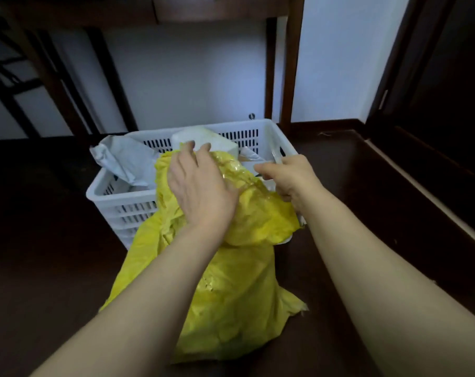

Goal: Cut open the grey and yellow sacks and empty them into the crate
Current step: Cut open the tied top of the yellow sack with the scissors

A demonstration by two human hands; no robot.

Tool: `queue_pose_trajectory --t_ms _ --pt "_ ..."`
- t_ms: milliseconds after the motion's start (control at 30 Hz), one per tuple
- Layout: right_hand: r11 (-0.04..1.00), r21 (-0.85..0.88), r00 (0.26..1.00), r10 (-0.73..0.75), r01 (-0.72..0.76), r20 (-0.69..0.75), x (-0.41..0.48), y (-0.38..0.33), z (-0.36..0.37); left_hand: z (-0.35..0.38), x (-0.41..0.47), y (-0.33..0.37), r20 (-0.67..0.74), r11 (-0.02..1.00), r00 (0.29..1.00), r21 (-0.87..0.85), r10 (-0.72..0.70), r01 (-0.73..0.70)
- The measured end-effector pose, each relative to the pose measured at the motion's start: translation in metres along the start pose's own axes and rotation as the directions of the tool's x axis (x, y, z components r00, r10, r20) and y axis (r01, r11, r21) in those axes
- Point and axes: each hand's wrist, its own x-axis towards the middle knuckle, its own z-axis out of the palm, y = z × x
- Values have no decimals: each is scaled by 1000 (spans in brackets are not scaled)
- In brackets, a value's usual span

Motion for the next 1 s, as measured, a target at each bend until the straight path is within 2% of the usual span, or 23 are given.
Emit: queue_pose_trajectory --t_ms 67,133,200,267,333,433,467,533,600,700,733,800,867,933,1000 --pt "1000 -25 1000 -18 18 14 -6 -2 20 -6 1 -22 -7 976 988 -156 -154 151" --pt "999 -53 999 -2 5 45 -11 -4 37 -9 2 -40 38 889 960 -368 -278 272" --pt "996 -83 994 18 -10 105 -16 -6 53 -11 1 -55 41 790 935 -522 -353 321" --pt "997 -81 980 32 -16 194 -21 -7 65 -13 0 -66 51 716 910 -601 -410 356" --pt "992 -125 957 35 2 289 -26 -7 74 -14 -3 -75 121 653 882 -628 -456 424" --pt "957 -279 908 46 80 417 -31 -10 80 -13 -2 -87 181 605 856 -637 -485 478" --pt "929 -354 902 55 111 428 -32 -13 80 -11 -1 -88 210 558 857 -681 -471 474" --pt "857 -488 924 36 167 380 -36 -23 74 -10 0 -88 278 434 863 -773 -423 462" --pt "806 -544 958 -93 232 271 -38 -36 61 -8 1 -87 315 307 868 -843 -384 442" --pt "783 -526 940 -318 332 120 -41 -58 39 -8 6 -86 362 62 859 -910 -361 410" --pt "762 -540 924 -371 358 91 -41 -64 32 -8 7 -86 365 18 857 -917 -363 399" --pt "733 -562 908 -409 384 86 -40 -68 21 -7 10 -86 349 -8 859 -928 -374 373" --pt "720 -602 936 -312 344 162 -38 -65 17 -7 13 -85 328 -32 867 -939 -375 342" --pt "727 -635 956 -100 260 276 -39 -57 18 -9 14 -83 312 -57 868 -947 -387 315" --pt "720 -659 919 75 219 387 -37 -46 19 -11 15 -83 305 -68 866 -950 -396 304"
